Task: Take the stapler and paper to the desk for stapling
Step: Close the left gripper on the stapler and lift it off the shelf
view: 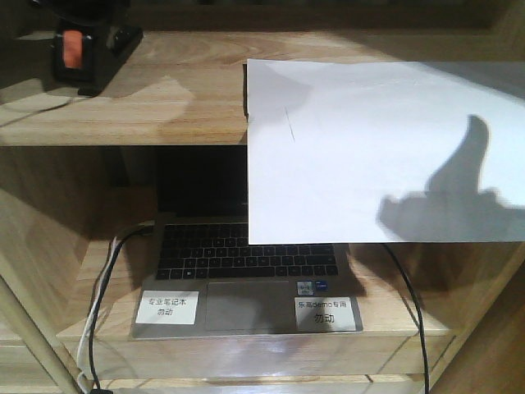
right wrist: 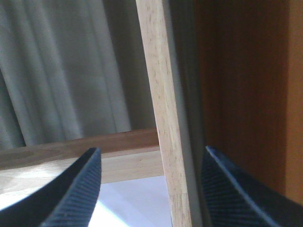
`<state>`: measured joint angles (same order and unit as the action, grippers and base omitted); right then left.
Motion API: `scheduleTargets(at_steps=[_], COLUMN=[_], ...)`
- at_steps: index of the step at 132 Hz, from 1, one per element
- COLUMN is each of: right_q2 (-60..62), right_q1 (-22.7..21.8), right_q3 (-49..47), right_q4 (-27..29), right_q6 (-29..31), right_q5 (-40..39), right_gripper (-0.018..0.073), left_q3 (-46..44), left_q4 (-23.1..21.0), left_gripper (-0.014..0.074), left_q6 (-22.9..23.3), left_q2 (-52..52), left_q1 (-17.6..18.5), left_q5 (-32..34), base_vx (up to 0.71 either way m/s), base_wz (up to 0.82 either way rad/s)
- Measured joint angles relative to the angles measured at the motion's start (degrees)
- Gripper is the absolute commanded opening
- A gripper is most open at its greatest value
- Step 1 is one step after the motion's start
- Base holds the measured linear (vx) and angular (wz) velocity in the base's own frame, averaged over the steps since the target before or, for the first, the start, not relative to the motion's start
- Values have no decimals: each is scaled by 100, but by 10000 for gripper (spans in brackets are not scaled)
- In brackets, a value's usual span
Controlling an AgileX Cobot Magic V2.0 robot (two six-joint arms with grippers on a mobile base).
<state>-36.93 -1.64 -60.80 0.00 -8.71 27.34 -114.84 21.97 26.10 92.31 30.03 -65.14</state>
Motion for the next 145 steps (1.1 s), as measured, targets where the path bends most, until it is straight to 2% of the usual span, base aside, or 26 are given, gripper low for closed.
scheduleTargets(at_steps=[16, 55, 90, 110, 145], right_q2=[0, 0, 0, 0, 0], right_q1=[0, 0, 0, 0, 0], right_q3=[0, 0, 0, 0, 0], right_q4=[0, 0, 0, 0, 0], right_q6=[0, 0, 0, 0, 0], right_q5=[0, 0, 0, 0, 0], right_gripper=[435, 435, 435, 435, 435], left_q3=[334, 2236, 3930, 4785, 6232], left_q4=[-228, -1782, -2668, -3015, -3236], left_gripper=[-8, -6, -6, -6, -6], left_q6=[-310, -1816, -2893, -3225, -3357], left_q2=[-427, -1975, -3634, -4534, -6186], left_q1=[0, 0, 0, 0, 0], left_q5=[409, 1803, 2396, 2592, 2804], base_vx=[0, 0, 0, 0, 0], base_wz=[0, 0, 0, 0, 0])
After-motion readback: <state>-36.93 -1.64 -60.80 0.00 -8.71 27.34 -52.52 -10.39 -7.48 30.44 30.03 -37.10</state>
